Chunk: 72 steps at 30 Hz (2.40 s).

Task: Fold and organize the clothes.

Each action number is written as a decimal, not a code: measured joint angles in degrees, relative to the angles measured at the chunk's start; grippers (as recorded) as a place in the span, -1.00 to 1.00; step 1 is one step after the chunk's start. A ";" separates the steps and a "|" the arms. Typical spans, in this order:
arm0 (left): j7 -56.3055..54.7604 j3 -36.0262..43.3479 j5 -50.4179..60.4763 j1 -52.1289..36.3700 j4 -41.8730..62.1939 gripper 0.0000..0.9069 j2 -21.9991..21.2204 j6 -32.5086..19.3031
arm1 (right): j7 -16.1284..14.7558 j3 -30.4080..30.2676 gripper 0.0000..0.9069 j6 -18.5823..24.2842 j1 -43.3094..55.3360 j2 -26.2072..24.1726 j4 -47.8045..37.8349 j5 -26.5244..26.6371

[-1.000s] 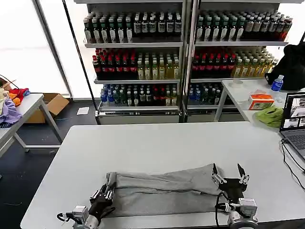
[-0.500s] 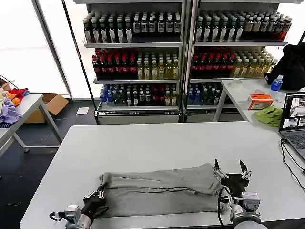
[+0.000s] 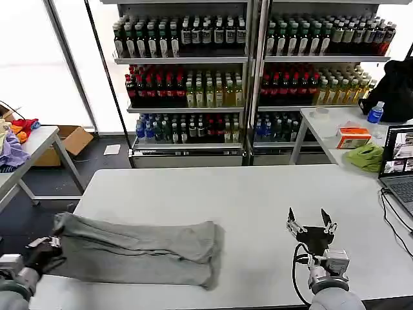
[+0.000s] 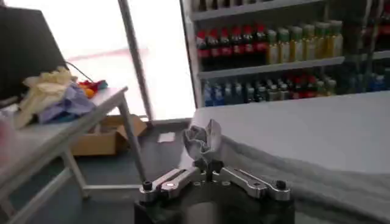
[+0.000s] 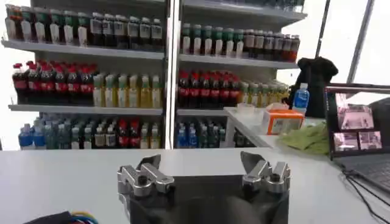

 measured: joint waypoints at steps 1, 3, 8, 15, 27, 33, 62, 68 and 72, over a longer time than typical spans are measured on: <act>0.01 -0.73 -0.23 -0.20 0.50 -1.00 0.80 0.03 | -0.04 0.03 1.00 0.02 0.20 0.01 -0.09 0.04; 0.02 -1.89 -0.49 -0.58 1.17 -1.00 2.12 0.03 | -0.07 0.09 1.00 0.10 0.52 0.11 -0.30 0.07; -0.26 -2.47 -0.17 -1.38 1.05 -1.00 3.31 0.33 | -0.36 -0.29 1.00 0.38 1.30 0.52 -1.18 -0.25; -0.81 2.22 3.14 -0.98 -3.69 -1.00 -0.38 0.47 | -0.55 -0.13 1.00 0.50 0.68 1.34 -0.95 -1.28; -1.91 16.83 10.54 -1.61 -9.86 -1.00 -10.14 0.88 | -0.72 1.26 1.00 0.26 -2.70 2.05 2.32 -3.37; -2.70 23.19 11.66 -2.64 -11.13 -1.00 -11.60 1.86 | -0.69 1.48 1.00 0.31 -4.70 2.92 4.10 -4.46; -3.86 37.64 11.59 -8.12 -11.16 -1.00 -14.51 5.29 | -0.48 1.17 1.00 1.47 -11.03 5.42 7.66 -8.28; -3.56 38.75 11.66 -9.42 -9.57 1.00 -15.59 5.06 | -0.56 1.20 1.00 1.47 -11.02 5.09 7.37 -8.25; -3.32 39.14 11.78 -9.43 -8.93 1.00 -16.43 4.45 | -0.56 1.22 1.00 1.38 -10.58 4.81 6.90 -7.92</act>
